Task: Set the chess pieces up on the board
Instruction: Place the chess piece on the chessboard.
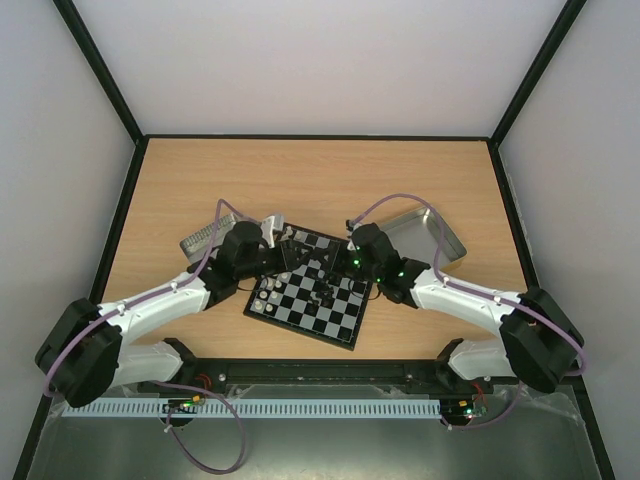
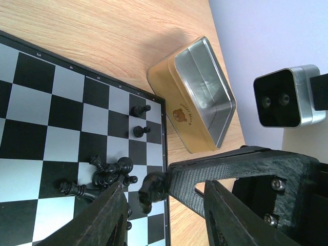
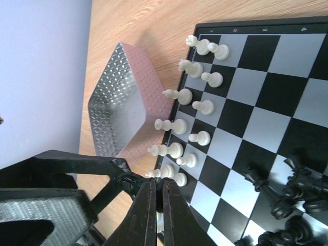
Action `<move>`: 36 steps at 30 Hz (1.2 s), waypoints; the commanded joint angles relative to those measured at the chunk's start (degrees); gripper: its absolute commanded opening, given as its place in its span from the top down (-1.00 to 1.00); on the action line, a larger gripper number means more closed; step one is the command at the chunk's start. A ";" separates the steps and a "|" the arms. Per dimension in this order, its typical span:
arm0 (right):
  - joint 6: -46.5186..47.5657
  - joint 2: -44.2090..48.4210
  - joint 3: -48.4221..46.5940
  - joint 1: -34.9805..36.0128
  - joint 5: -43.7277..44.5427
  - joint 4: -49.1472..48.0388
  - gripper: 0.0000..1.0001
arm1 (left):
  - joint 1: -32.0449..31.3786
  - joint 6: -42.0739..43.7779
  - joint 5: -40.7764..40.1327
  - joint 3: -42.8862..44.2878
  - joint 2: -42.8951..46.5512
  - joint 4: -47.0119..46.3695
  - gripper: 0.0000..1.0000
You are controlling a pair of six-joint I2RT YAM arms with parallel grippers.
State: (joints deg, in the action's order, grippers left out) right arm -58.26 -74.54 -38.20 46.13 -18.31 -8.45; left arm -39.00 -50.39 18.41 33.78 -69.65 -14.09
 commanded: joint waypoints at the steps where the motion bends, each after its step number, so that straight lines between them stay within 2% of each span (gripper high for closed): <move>1: -1.73 1.74 0.84 -0.32 -1.87 -4.11 0.97 | -0.28 0.12 -0.46 0.24 -0.30 -1.43 0.15; 7: -1.88 1.30 0.81 -0.36 -2.87 -4.87 0.97 | -0.28 0.73 -0.31 0.63 -1.14 -1.16 0.63; 12: -1.86 0.98 0.68 -0.42 -3.02 -4.73 0.97 | -0.37 2.56 -0.33 1.46 -0.99 0.02 0.91; 16: -0.19 0.90 -1.50 -0.56 2.44 0.63 0.92 | -0.59 5.17 -1.78 1.78 -0.42 1.80 0.94; 21: 2.41 1.32 -6.79 -0.89 18.26 13.06 0.35 | -2.00 12.10 -6.57 4.38 -0.86 7.81 0.93; 22: 2.38 1.33 -7.78 -1.08 21.88 15.78 0.30 | -2.64 13.35 -7.76 5.14 -1.18 9.23 0.93; 27: -2.14 1.94 -11.12 -3.33 36.59 27.86 0.25 | -7.02 19.67 -12.06 11.10 -3.79 17.75 0.93; 36: -5.41 12.38 -3.63 -6.49 38.17 28.98 0.16 | -21.10 22.80 -18.29 13.68 -8.53 20.39 0.93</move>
State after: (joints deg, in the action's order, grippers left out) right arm -61.87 -66.50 -44.58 39.94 15.70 16.71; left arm -54.89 -30.50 4.29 46.35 -75.96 3.36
